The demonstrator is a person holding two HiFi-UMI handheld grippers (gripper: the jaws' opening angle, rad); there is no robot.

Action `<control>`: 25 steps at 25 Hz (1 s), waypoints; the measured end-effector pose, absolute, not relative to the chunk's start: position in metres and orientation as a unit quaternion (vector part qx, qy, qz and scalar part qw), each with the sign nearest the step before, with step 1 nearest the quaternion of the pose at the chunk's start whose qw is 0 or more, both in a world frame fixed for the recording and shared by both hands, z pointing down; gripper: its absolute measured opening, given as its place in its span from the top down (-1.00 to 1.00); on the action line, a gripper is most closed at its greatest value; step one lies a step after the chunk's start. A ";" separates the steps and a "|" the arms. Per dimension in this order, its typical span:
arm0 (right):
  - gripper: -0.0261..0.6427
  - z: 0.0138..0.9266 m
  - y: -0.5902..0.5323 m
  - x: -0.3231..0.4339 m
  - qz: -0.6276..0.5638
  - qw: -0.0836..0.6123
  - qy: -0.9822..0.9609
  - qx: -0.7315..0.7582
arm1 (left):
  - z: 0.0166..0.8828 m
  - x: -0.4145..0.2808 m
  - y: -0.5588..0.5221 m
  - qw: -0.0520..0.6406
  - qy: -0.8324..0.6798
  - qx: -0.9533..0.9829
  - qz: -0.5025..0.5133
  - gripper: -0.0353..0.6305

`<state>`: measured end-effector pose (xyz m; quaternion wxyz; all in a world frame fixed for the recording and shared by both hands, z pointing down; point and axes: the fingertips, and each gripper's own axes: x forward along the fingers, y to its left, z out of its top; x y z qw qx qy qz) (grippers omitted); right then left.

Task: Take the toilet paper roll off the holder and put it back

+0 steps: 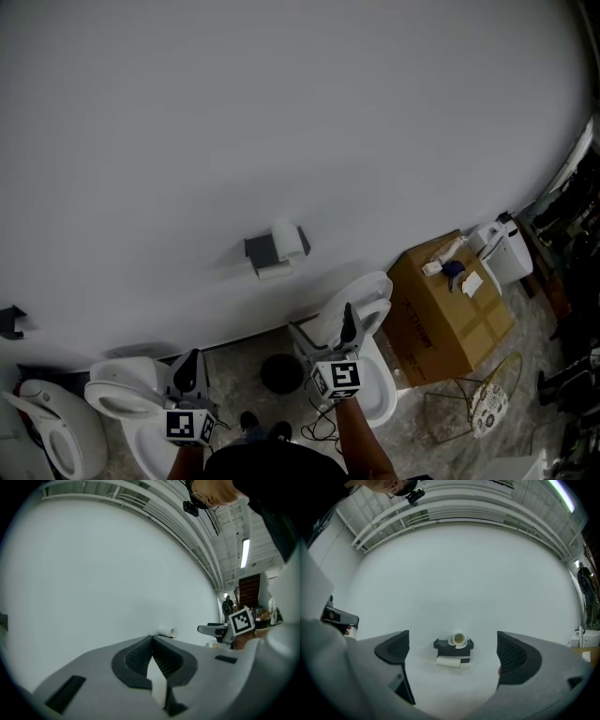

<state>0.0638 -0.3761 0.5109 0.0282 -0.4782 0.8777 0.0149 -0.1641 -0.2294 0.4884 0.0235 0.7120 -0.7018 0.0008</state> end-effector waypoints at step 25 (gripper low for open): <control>-0.81 0.545 -0.456 0.025 0.004 0.008 0.883 -0.469 | 0.493 -0.185 -0.230 0.028 -0.718 0.695 0.006 0.88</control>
